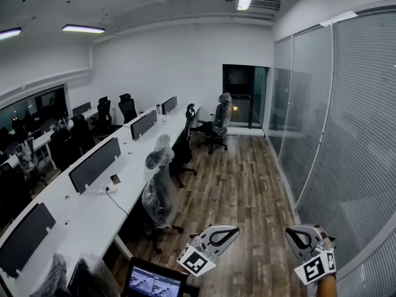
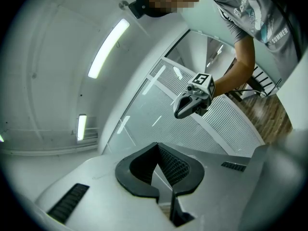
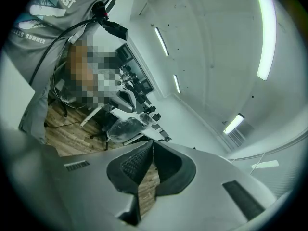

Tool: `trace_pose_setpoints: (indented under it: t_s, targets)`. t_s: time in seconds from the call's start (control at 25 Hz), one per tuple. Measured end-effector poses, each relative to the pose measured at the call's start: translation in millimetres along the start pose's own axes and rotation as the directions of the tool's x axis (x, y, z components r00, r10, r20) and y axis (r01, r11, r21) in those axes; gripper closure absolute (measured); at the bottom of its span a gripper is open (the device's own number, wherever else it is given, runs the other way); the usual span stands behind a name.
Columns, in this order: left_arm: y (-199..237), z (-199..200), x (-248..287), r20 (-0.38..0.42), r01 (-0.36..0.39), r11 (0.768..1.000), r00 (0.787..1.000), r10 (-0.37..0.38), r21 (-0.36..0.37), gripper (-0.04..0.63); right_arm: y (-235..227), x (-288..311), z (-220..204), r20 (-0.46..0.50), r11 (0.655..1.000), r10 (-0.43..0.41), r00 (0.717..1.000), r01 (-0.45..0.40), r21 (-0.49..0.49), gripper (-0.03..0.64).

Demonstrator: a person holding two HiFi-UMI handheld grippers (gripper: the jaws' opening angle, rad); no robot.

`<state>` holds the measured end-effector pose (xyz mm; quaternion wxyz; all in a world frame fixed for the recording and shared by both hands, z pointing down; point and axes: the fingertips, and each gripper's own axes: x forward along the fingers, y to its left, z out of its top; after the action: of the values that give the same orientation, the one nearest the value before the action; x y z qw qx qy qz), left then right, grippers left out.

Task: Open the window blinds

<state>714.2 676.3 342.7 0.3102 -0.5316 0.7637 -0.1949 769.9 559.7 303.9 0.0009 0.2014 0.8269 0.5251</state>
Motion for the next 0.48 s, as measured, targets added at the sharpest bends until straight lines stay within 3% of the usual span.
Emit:
trace_pose_setpoints:
  t_s: [0.2,0.48]
  targets:
    - [63,-70,37,0.04,0.003,1.0,0.999,-0.003,-0.015,0.591,-39,78,-28,-0.038,0.999,-0.047,0.998,0.047,-0.003,0.614]
    - [136,-156,72,0.069,0.018,0.999,0.998,-0.015,-0.042,0.591,-78,187,-53,-0.069,0.999,-0.037,0.997,0.036,-0.012,0.614]
